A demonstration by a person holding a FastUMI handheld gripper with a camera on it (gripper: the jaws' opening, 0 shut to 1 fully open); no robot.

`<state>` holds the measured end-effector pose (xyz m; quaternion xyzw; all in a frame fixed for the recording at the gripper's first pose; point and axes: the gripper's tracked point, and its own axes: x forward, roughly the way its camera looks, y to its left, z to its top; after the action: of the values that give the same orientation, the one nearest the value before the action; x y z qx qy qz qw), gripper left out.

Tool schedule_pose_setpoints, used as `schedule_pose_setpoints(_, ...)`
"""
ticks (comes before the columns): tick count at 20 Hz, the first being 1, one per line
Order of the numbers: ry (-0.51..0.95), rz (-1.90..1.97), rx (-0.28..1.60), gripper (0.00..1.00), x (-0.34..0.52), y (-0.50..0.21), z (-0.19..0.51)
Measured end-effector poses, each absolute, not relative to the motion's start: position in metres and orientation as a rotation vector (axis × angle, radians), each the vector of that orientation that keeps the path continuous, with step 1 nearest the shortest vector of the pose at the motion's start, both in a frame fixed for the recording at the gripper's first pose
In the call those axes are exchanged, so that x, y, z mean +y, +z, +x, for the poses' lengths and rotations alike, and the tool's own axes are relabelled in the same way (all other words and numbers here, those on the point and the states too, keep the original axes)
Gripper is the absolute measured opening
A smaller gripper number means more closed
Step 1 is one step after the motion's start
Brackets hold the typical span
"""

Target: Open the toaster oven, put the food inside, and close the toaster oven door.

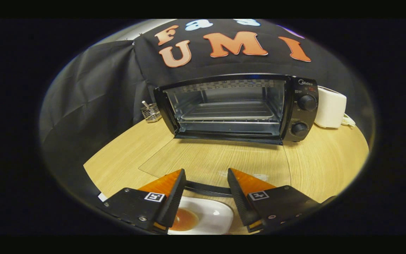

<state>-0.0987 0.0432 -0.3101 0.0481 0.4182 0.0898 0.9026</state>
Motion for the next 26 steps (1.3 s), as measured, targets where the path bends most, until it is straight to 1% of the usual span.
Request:
schedule_pose_setpoints(1,0.184,0.094,0.87,0.71,0.042,-0.309,-0.103)
schedule_pose_setpoints(2,0.188,0.094,0.867,0.75,0.044,-0.304,-0.109)
schedule_pose_setpoints(7,0.268,0.084,0.787,0.8,0.061,-0.272,-0.13)
schedule_pose_setpoints(13,0.384,0.106,0.801,0.87,0.082,-0.258,-0.178)
schedule_pose_setpoints(19,0.381,0.09,0.873,0.88,0.08,-0.279,-0.214)
schedule_pose_setpoints(26,0.36,0.034,0.942,0.88,0.078,-0.305,-0.228)
